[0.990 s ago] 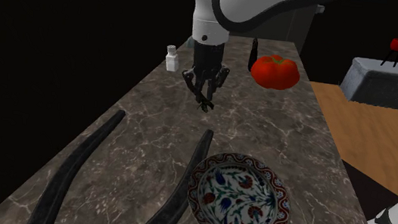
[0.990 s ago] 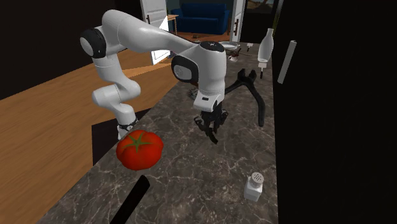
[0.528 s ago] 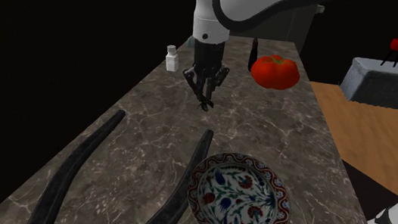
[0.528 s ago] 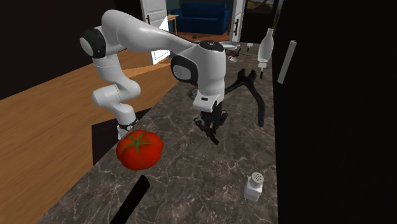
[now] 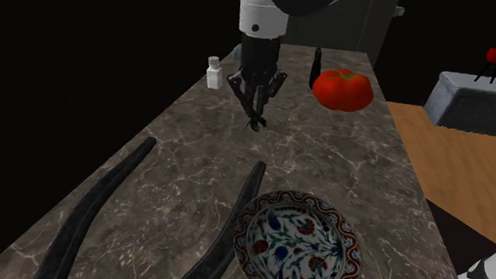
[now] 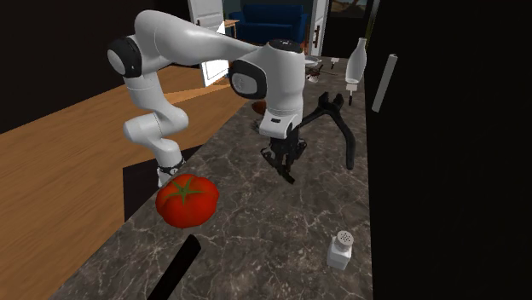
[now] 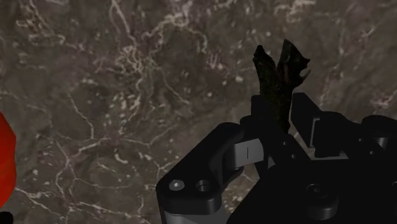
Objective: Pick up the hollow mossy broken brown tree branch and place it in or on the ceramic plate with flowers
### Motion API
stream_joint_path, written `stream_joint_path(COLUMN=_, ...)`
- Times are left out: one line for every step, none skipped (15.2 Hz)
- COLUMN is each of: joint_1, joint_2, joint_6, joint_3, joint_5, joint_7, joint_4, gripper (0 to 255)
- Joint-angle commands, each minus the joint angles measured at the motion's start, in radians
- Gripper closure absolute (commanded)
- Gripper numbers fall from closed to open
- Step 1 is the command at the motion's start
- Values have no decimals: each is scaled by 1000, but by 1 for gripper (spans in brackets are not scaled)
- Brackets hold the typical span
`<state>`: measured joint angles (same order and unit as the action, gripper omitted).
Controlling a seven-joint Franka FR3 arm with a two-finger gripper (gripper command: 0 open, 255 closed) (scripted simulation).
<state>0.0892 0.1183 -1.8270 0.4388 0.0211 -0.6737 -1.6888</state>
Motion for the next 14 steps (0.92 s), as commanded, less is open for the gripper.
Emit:
stream_joint_path(joint_1=0, joint_2=-3, joint_6=27, joint_3=0, joint_5=-1, joint_7=1, joint_4=23, gripper=255)
stream_joint_path(joint_1=0, joint_2=-3, joint_6=40, joint_3=0, joint_5=-1, joint_7=0, joint_4=37, gripper=255)
stream_joint_path(joint_1=1, joint_2=-2, joint_6=54, joint_3=1, joint_5=-1, joint_7=0, joint_4=52, gripper=255)
stream_joint_path(joint_1=1, joint_2=-1, joint_6=67, joint_3=1, joint_5=-1, joint_7=0, joint_4=66, gripper=255)
stream_joint_path(joint_1=2, joint_2=0, joint_6=81, joint_3=1, joint_5=0, joint_7=-1, joint_4=81, gripper=255)
stream_joint_path(joint_1=2, joint_2=2, joint_6=95, joint_3=1, joint_5=0, joint_7=-2, joint_4=96, gripper=255)
stream_joint_path(joint_1=3, joint_2=3, joint_6=109, joint_3=2, joint_5=1, joint_7=-2, joint_4=112, gripper=255)
stream_joint_path(joint_1=4, joint_2=5, joint_6=123, joint_3=2, joint_5=2, joint_7=-3, joint_4=127, gripper=255)
stream_joint_path(joint_1=4, joint_2=8, joint_6=137, joint_3=3, joint_5=3, joint_7=-4, joint_4=144, gripper=255)
stream_joint_path(joint_1=5, joint_2=10, joint_6=152, joint_3=3, joint_5=4, joint_7=-5, joint_4=160, gripper=255)
stream_joint_path(joint_1=6, joint_2=13, joint_6=166, joint_3=3, joint_5=6, joint_7=-6, joint_4=177, gripper=255)
stream_joint_path(joint_1=7, joint_2=16, joint_6=180, joint_3=4, joint_5=7, joint_7=-7, joint_4=194, gripper=255)
stream_joint_path(joint_1=11, joint_2=-14, joint_6=171, joint_3=10, joint_5=-5, joint_7=-17, joint_4=158, gripper=255)
stream_joint_path(joint_1=15, joint_2=-43, joint_6=163, joint_3=15, joint_5=-17, joint_7=-28, joint_4=124, gripper=255)
